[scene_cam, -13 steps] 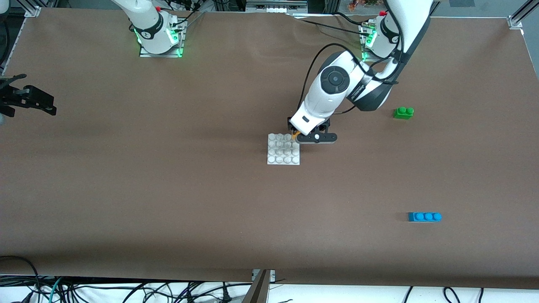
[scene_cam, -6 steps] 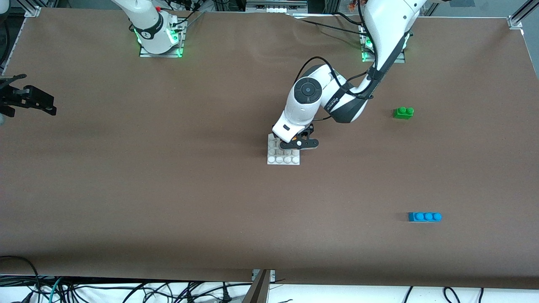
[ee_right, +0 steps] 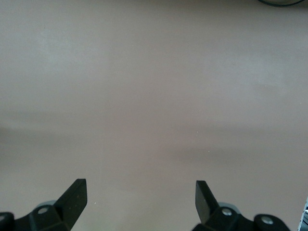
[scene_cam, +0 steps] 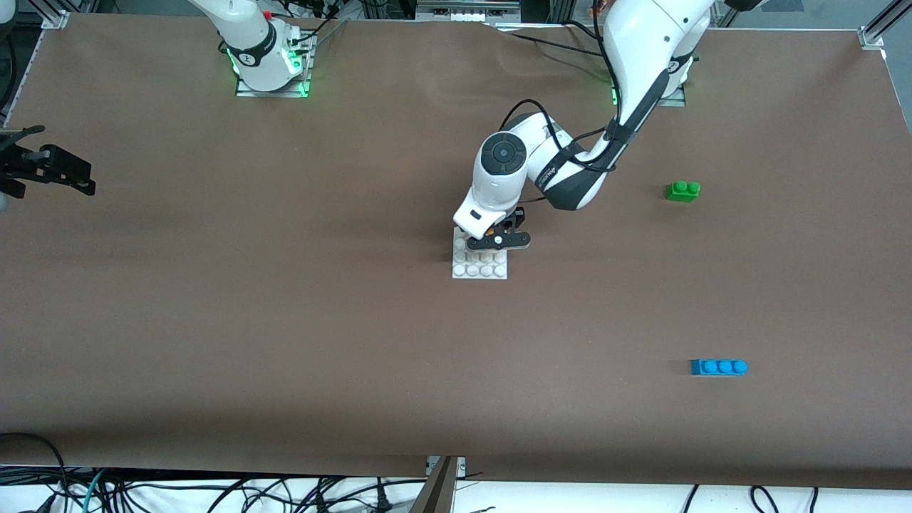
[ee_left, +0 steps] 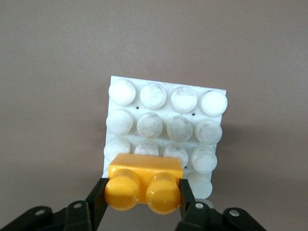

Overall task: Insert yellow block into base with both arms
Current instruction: 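Lower the yellow block onto the base plate studs and press down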

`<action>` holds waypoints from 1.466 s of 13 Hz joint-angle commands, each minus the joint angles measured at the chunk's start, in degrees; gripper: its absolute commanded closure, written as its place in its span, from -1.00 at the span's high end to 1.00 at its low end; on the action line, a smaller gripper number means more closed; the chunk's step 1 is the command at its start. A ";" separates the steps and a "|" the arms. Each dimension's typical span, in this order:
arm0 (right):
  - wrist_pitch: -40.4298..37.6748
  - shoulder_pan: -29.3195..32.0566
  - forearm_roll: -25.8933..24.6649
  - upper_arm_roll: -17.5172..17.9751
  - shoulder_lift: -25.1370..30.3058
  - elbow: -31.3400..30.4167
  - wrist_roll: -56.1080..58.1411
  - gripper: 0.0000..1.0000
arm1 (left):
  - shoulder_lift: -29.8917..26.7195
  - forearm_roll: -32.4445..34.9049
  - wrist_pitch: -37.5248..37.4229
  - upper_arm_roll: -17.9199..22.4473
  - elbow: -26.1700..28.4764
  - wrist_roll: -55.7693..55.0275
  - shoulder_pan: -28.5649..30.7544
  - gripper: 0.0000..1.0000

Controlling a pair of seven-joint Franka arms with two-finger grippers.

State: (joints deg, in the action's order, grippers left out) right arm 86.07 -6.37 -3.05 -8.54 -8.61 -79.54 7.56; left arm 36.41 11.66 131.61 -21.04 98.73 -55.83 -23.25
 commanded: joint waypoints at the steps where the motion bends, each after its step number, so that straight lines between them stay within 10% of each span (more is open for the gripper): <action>1: 0.59 -0.13 -0.91 0.02 0.61 -0.79 0.18 0.99 | 1.03 1.79 -0.92 0.65 -2.76 -1.73 -1.19 -1.00; 19: 0.59 -0.13 -0.91 0.02 0.61 -0.79 0.09 0.99 | 4.63 4.87 -0.65 0.65 -5.31 -2.17 -1.98 -1.00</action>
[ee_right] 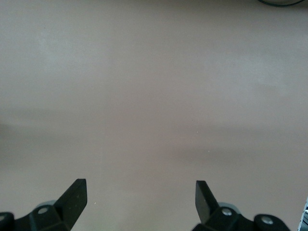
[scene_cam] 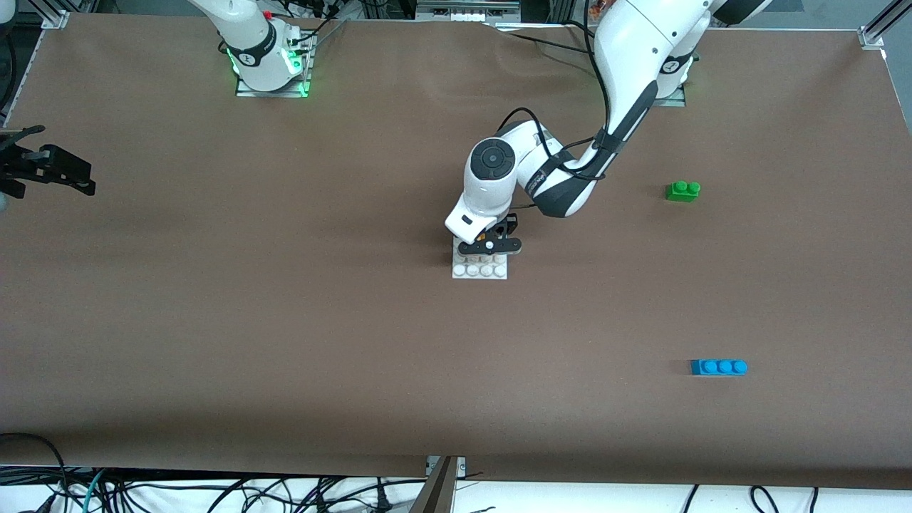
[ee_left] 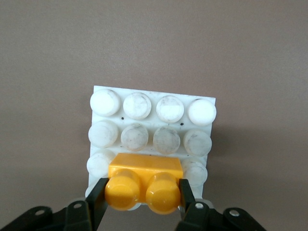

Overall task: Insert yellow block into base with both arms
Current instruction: 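Lower the yellow block onto the base plate studs and press down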

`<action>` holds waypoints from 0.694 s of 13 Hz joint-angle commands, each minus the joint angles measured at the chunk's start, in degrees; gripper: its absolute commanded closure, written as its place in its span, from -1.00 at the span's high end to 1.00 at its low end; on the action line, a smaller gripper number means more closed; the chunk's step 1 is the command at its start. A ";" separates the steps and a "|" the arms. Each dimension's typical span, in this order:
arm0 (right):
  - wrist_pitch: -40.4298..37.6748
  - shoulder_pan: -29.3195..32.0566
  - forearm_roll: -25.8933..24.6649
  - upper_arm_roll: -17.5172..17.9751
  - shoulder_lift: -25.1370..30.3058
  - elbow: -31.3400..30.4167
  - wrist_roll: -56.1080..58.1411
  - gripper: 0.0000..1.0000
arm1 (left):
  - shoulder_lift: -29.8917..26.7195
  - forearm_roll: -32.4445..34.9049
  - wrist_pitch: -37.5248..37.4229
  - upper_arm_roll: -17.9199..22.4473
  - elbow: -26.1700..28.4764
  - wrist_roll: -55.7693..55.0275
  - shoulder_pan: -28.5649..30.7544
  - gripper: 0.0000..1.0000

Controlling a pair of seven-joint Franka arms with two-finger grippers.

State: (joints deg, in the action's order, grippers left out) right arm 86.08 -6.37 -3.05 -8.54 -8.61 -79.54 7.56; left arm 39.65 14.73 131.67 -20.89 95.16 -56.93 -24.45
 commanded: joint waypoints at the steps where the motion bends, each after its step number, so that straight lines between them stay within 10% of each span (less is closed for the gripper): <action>1: 0.58 -0.13 -0.90 0.02 0.61 -0.79 0.09 0.99 | 1.48 2.32 -0.63 0.50 -1.73 -1.16 -0.77 -1.00; 4: 0.58 -0.13 -0.90 0.02 0.61 -0.79 0.09 0.99 | 1.74 2.50 -0.63 0.50 -1.73 -1.34 -0.77 -0.91; 5: 0.58 -0.13 -0.90 0.02 0.61 -0.70 0.09 0.99 | 1.74 2.41 -0.63 0.59 -1.73 -1.43 -0.77 0.08; 7: 0.58 -0.13 -0.90 0.02 0.61 -0.70 0.18 0.99 | 1.66 2.76 -0.54 0.59 -1.73 -3.35 -0.68 0.99; 9: 0.58 -0.13 -0.90 0.02 0.61 -0.70 0.18 0.99 | 1.04 2.33 -0.54 0.59 -1.82 -3.80 -0.60 1.00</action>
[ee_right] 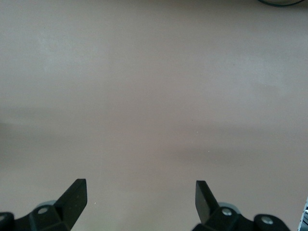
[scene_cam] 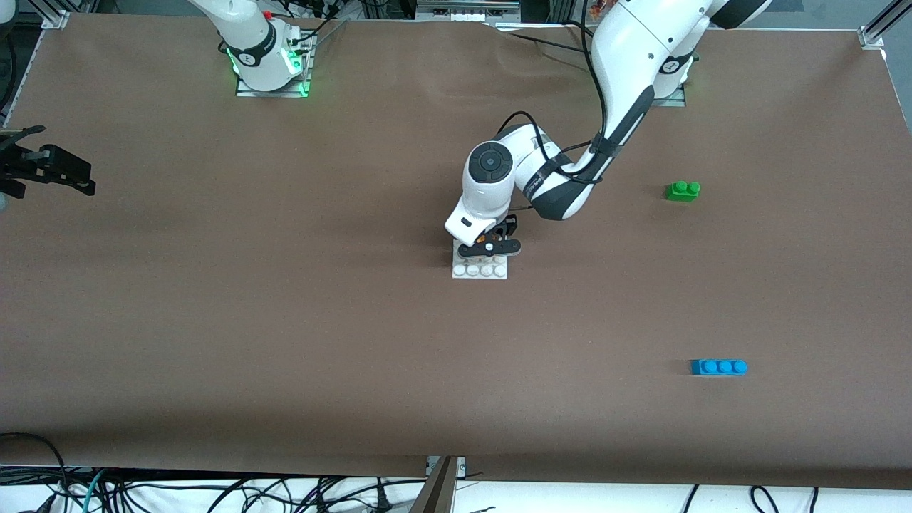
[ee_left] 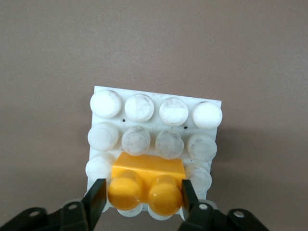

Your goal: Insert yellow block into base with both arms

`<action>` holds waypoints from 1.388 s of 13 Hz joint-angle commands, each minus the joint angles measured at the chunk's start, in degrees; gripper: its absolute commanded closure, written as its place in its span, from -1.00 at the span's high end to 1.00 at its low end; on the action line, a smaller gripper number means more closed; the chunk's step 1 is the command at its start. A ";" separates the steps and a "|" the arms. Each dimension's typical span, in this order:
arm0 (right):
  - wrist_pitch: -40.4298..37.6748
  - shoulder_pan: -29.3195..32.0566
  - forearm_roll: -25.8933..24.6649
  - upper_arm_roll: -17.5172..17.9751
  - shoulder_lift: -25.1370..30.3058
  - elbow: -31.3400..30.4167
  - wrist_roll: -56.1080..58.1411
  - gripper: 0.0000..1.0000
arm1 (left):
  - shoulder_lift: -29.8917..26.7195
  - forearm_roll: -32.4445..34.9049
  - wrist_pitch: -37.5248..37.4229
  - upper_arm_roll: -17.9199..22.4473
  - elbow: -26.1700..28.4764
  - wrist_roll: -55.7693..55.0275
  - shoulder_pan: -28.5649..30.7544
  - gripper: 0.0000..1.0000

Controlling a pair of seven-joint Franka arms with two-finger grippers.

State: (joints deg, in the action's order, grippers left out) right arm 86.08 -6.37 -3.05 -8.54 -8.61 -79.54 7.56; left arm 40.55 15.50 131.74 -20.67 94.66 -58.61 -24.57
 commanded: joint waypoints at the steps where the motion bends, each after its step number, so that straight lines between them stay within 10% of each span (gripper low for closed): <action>1: 0.58 -0.13 -0.90 0.02 0.61 -0.79 0.09 0.99 | -0.73 1.29 -0.61 0.28 -1.32 -2.56 -0.39 1.00; 11: 0.58 -0.13 -0.90 0.02 0.61 -0.79 0.09 0.99 | -26.28 -9.42 -18.41 -0.95 3.25 12.18 10.84 1.00; 18: 0.58 -0.13 -0.90 0.02 0.61 -0.70 0.18 0.99 | -43.44 -13.39 -38.48 15.81 3.95 37.92 11.65 1.00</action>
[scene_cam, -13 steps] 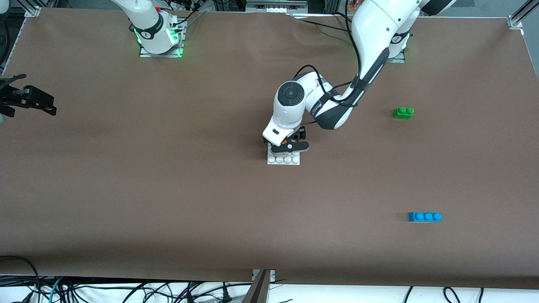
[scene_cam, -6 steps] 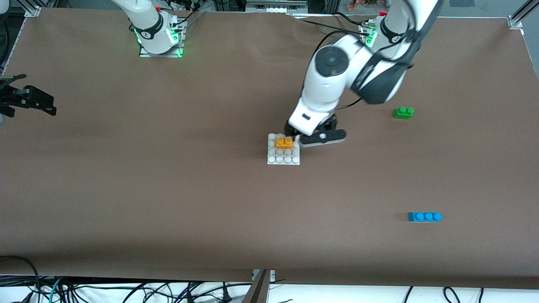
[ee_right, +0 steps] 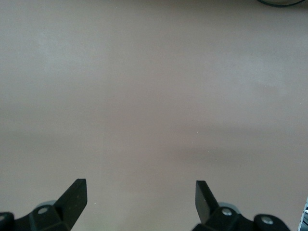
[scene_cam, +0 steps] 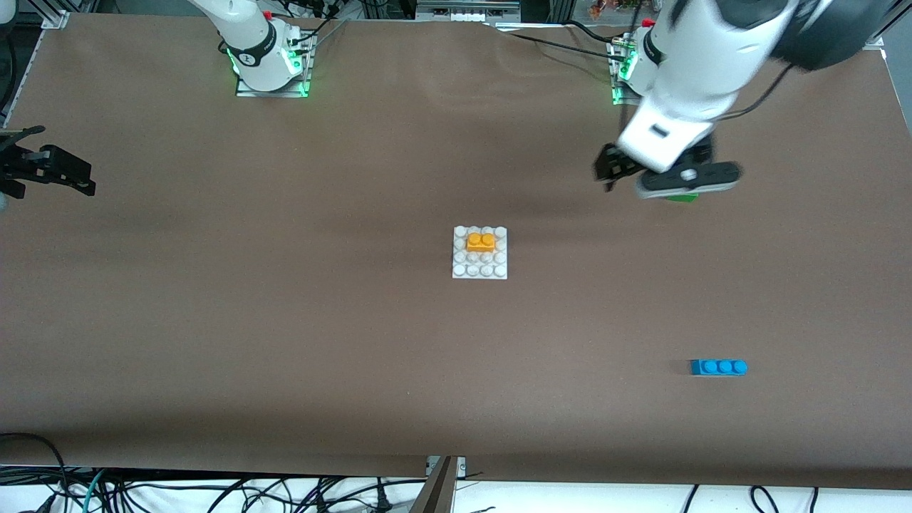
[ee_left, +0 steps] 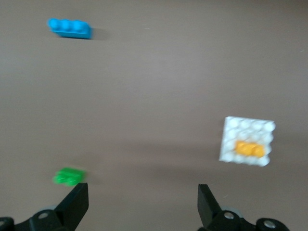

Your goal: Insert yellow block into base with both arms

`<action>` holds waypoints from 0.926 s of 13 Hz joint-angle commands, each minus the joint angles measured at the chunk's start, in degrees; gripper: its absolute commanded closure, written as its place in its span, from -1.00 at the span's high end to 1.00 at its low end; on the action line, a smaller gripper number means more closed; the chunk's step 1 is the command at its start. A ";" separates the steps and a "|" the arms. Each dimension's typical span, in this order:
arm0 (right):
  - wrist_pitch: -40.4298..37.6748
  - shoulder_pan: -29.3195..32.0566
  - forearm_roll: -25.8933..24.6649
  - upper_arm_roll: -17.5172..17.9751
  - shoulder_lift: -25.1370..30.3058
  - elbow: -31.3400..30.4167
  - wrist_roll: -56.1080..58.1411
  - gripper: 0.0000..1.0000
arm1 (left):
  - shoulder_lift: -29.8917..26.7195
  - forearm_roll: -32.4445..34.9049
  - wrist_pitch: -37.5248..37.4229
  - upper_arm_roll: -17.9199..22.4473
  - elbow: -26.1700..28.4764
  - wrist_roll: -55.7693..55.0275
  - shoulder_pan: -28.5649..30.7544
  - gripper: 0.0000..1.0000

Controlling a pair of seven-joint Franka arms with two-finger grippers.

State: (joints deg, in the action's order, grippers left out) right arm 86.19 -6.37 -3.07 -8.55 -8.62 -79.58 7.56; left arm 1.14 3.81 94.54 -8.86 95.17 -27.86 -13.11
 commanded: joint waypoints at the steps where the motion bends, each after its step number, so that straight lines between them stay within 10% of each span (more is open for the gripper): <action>1: 0.47 -0.13 -0.89 0.02 0.63 -0.66 0.09 0.99 | -5.61 -1.79 -1.63 7.16 4.23 10.08 0.19 1.00; 5: 0.47 -0.13 -0.89 0.02 0.63 -0.66 0.18 0.99 | -7.12 -1.79 -3.04 17.45 6.60 20.28 -0.08 1.00; 12: 0.47 -0.13 -0.89 0.02 0.63 -0.66 0.18 0.99 | -7.21 -5.57 -3.04 20.55 8.81 21.36 0.27 1.00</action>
State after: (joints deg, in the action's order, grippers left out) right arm 86.21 -6.37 -3.07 -8.55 -8.62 -79.58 7.56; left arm -4.84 -0.40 91.37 11.40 102.75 -7.51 -12.66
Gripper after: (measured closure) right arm 0.000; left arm 0.000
